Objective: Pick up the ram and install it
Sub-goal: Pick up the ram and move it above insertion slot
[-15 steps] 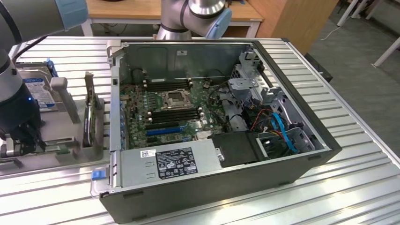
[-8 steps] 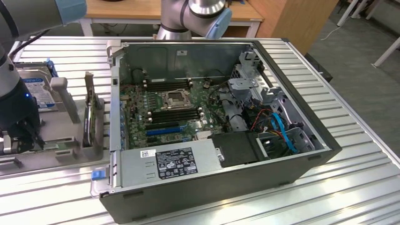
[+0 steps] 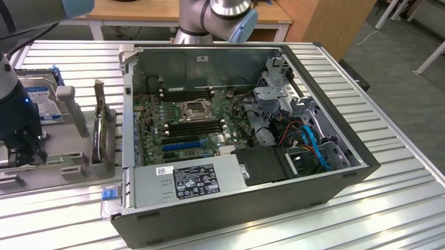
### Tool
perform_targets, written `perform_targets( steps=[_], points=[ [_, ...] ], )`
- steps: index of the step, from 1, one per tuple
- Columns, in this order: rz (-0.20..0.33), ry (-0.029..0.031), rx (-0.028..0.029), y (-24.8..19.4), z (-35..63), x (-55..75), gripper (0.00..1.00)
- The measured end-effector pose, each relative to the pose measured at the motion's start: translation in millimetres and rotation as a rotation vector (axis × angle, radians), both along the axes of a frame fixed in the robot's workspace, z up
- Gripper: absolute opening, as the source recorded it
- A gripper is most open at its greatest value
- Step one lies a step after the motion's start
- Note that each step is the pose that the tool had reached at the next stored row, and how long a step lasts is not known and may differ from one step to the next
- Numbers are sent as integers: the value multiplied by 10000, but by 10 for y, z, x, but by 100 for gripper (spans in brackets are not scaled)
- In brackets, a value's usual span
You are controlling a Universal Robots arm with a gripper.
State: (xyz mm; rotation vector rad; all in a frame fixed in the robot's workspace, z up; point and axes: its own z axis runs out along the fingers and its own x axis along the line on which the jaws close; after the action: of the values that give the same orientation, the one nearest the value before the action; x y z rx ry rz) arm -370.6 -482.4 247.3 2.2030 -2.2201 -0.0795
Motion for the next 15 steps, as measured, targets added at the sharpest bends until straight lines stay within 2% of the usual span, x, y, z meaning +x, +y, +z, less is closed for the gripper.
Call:
perform_targets(
  steps=[15],
  points=[
    [0,-1,1,0,221,0,11]
  ],
)
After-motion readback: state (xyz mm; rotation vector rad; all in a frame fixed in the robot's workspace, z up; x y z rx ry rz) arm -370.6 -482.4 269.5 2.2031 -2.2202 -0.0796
